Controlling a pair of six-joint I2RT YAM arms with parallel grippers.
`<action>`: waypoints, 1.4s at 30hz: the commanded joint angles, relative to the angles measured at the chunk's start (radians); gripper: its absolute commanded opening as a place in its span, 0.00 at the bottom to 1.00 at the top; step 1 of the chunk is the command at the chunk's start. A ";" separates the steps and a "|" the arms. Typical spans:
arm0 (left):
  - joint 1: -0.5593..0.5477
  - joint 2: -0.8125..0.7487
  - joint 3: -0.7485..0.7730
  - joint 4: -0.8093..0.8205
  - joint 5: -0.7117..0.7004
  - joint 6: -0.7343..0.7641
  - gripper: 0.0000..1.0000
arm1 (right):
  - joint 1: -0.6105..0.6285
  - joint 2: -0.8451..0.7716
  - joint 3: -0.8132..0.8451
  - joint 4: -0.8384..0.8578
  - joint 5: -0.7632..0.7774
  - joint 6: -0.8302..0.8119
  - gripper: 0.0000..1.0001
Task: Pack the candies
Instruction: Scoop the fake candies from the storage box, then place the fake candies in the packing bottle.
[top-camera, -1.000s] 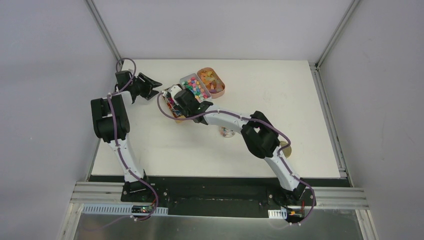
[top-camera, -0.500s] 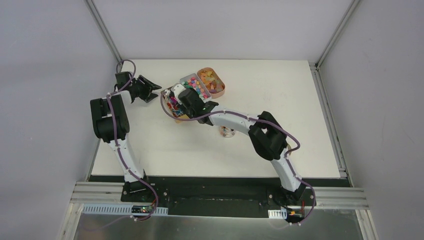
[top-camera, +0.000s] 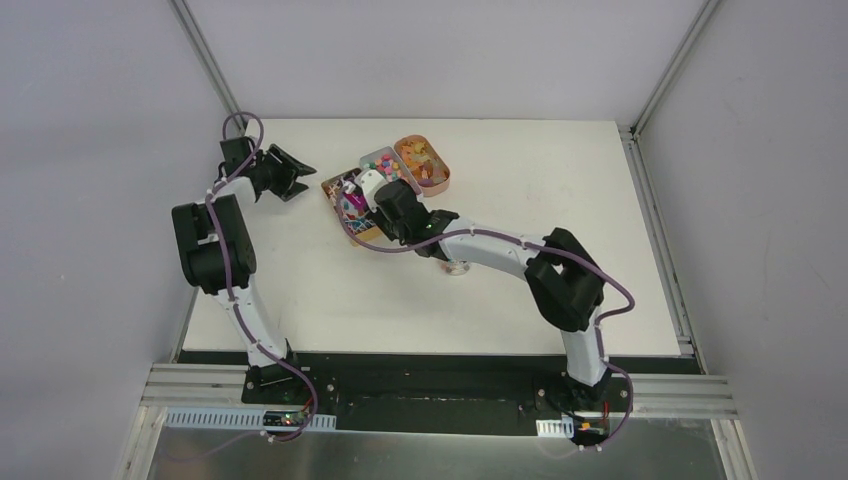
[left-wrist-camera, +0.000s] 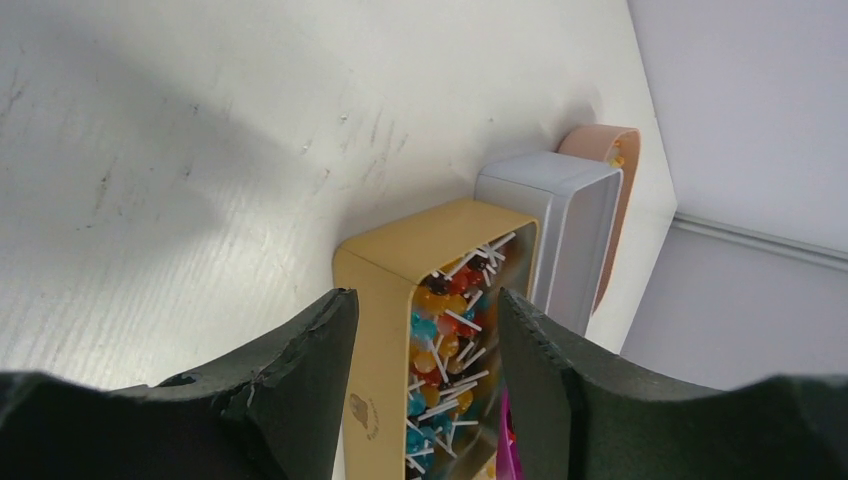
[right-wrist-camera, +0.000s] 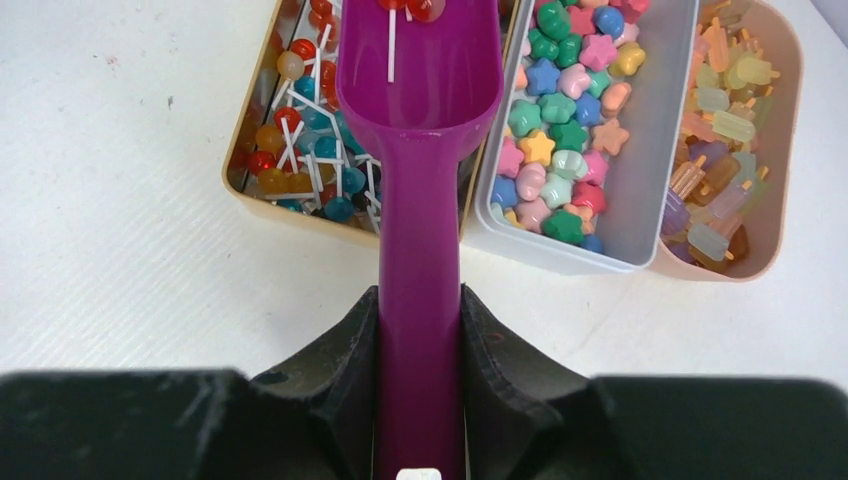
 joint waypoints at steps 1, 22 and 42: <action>0.005 -0.129 -0.005 -0.019 0.017 0.061 0.55 | -0.001 -0.139 -0.056 0.150 -0.010 0.007 0.00; -0.062 -0.407 -0.203 -0.038 0.035 0.132 0.61 | -0.002 -0.633 -0.438 0.232 0.100 -0.033 0.00; -0.200 -0.673 -0.330 -0.053 -0.038 0.234 0.85 | 0.007 -1.018 -0.559 -0.414 0.176 0.142 0.00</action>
